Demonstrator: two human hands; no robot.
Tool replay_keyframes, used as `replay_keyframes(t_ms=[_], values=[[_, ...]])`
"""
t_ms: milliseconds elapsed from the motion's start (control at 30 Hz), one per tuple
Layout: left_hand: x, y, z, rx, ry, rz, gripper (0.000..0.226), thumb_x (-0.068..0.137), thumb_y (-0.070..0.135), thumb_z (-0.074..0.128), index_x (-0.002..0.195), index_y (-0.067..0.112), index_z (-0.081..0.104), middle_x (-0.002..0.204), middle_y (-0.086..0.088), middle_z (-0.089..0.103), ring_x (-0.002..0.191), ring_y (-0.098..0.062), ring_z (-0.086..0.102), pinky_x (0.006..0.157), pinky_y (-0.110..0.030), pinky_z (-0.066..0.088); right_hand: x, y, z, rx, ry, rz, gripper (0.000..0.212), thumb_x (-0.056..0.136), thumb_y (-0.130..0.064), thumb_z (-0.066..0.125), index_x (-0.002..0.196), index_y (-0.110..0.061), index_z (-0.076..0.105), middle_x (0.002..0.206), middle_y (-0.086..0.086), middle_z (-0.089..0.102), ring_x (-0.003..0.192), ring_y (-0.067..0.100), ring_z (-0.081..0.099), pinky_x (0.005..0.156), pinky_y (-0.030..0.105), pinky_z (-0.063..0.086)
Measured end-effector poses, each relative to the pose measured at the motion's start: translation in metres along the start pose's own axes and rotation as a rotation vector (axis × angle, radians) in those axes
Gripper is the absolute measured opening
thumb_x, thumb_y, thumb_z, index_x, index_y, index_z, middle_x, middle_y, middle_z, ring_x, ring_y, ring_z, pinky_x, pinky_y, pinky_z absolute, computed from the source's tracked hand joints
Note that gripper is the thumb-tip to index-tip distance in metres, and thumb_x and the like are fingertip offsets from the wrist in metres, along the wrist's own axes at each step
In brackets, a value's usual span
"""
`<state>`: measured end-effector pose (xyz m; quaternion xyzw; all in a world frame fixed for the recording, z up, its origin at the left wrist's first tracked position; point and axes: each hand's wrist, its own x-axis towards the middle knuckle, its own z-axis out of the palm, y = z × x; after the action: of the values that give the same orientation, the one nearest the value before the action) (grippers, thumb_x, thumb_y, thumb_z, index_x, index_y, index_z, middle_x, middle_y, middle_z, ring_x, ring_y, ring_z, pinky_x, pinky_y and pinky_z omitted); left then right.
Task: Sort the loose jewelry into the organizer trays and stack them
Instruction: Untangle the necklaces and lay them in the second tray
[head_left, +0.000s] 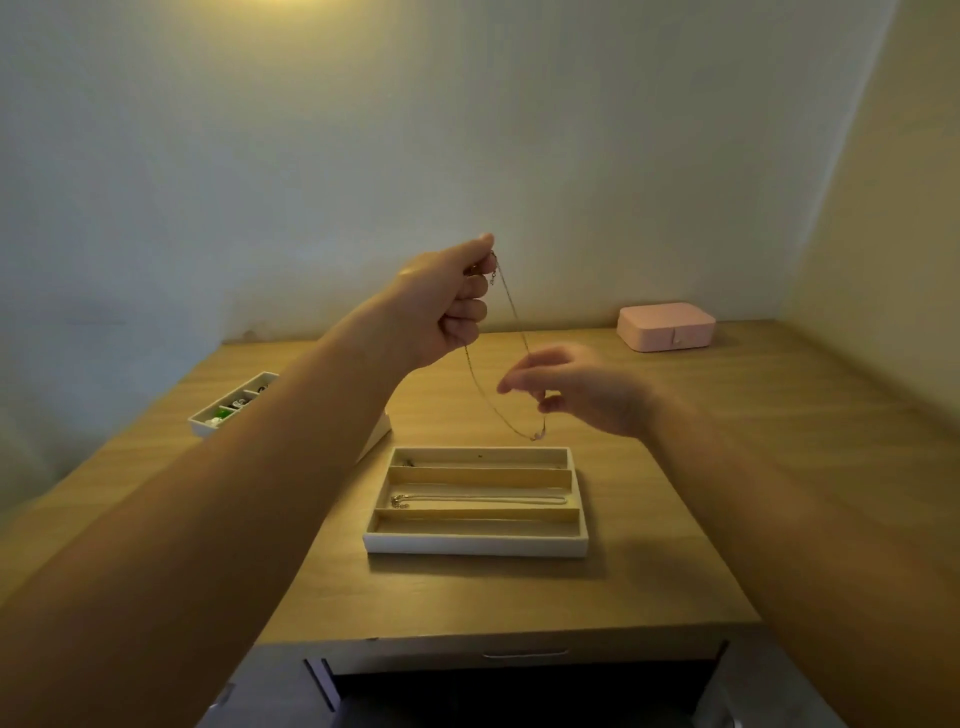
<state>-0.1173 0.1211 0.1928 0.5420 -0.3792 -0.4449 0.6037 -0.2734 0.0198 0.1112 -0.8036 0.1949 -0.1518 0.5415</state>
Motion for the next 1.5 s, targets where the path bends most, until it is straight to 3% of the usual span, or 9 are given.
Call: replay_keyframes(t_ms=[100, 233, 400, 633, 900, 1033, 1133, 1233, 1500], values=[[-0.002, -0.002, -0.006, -0.046, -0.003, 0.0, 0.034, 0.103, 0.04, 0.05, 0.074, 0.023, 0.048, 0.053, 0.01, 0.028, 0.043, -0.006, 0.022, 0.039, -0.017, 0.017, -0.002, 0.013, 0.014, 0.011, -0.054, 0.039, 0.012, 0.096, -0.028, 0.064, 0.1, -0.02, 0.072, 0.101, -0.007, 0.072, 0.112, 0.023, 0.061, 0.099, 0.038, 0.048], [-0.006, -0.005, -0.022, -0.119, 0.048, 0.022, 0.034, 0.102, 0.039, 0.051, 0.072, 0.023, 0.05, 0.054, 0.009, 0.027, 0.043, -0.006, 0.022, 0.037, -0.018, 0.019, -0.008, 0.03, 0.021, 0.069, -0.059, 0.052, 0.026, 0.088, -0.037, 0.069, 0.102, -0.016, 0.074, 0.111, -0.003, 0.074, 0.11, 0.012, 0.067, 0.097, 0.031, 0.049], [-0.014, -0.015, -0.054, -0.221, 0.128, -0.009, 0.037, 0.102, 0.038, 0.05, 0.069, 0.022, 0.05, 0.05, 0.009, 0.028, 0.041, -0.006, 0.023, 0.038, -0.017, 0.018, -0.022, 0.049, 0.013, 0.175, -0.092, 0.084, 0.025, 0.093, -0.027, 0.065, 0.106, -0.007, 0.07, 0.112, 0.006, 0.075, 0.111, 0.021, 0.07, 0.1, 0.036, 0.053], [-0.025, -0.052, -0.08, -0.252, 0.227, -0.118, 0.038, 0.103, 0.037, 0.047, 0.068, 0.024, 0.047, 0.046, 0.011, 0.035, 0.035, -0.003, 0.031, 0.033, -0.014, 0.027, -0.032, 0.058, 0.006, 0.502, -0.058, 0.126, 0.018, 0.094, -0.006, 0.059, 0.108, 0.001, 0.069, 0.099, 0.019, 0.073, 0.083, 0.024, 0.075, 0.079, 0.035, 0.063], [-0.052, -0.103, -0.098, -0.315, 0.3, -0.248, 0.028, 0.095, 0.032, 0.064, 0.071, 0.019, 0.056, 0.055, 0.007, 0.048, 0.042, -0.003, 0.045, 0.04, -0.014, 0.045, -0.036, 0.057, 0.003, 0.266, -0.141, 0.357, 0.018, 0.099, -0.004, 0.056, 0.116, -0.002, 0.058, 0.106, 0.018, 0.075, 0.092, 0.025, 0.075, 0.08, 0.034, 0.063], [-0.069, -0.117, -0.109, -0.16, 0.181, -0.243, 0.014, 0.092, 0.023, 0.066, 0.094, 0.009, 0.067, 0.067, -0.001, 0.059, 0.054, -0.007, 0.058, 0.051, -0.018, 0.056, -0.038, 0.056, 0.003, 0.18, -0.179, 0.409, 0.011, 0.097, -0.004, 0.061, 0.107, -0.005, 0.058, 0.107, 0.02, 0.075, 0.091, 0.026, 0.075, 0.08, 0.035, 0.063], [-0.079, -0.123, -0.114, 0.056, 0.07, -0.244, 0.026, 0.088, 0.017, 0.066, 0.108, 0.0, 0.068, 0.076, -0.01, 0.066, 0.062, -0.016, 0.067, 0.056, -0.024, 0.06, -0.039, 0.056, 0.003, -0.009, -0.198, 0.41, 0.01, 0.094, -0.007, 0.067, 0.104, -0.005, 0.066, 0.103, 0.016, 0.075, 0.088, 0.024, 0.072, 0.078, 0.036, 0.061], [-0.081, -0.127, -0.113, 0.245, 0.104, -0.236, 0.02, 0.091, 0.015, 0.067, 0.105, 0.001, 0.07, 0.081, -0.014, 0.071, 0.068, -0.02, 0.071, 0.058, -0.025, 0.061, -0.04, 0.056, 0.003, -0.096, -0.173, 0.43, 0.013, 0.091, -0.007, 0.071, 0.104, -0.005, 0.07, 0.093, 0.011, 0.07, 0.078, 0.019, 0.067, 0.072, 0.032, 0.059], [-0.076, -0.133, -0.113, 0.594, 0.218, -0.172, 0.009, 0.092, 0.012, 0.069, 0.099, 0.007, 0.073, 0.082, -0.008, 0.078, 0.072, -0.017, 0.075, 0.062, -0.025, 0.06, -0.044, 0.054, 0.009, -0.263, -0.127, 0.404, 0.011, 0.094, -0.008, 0.069, 0.102, -0.009, 0.075, 0.091, 0.01, 0.075, 0.078, 0.018, 0.072, 0.076, 0.034, 0.062]])
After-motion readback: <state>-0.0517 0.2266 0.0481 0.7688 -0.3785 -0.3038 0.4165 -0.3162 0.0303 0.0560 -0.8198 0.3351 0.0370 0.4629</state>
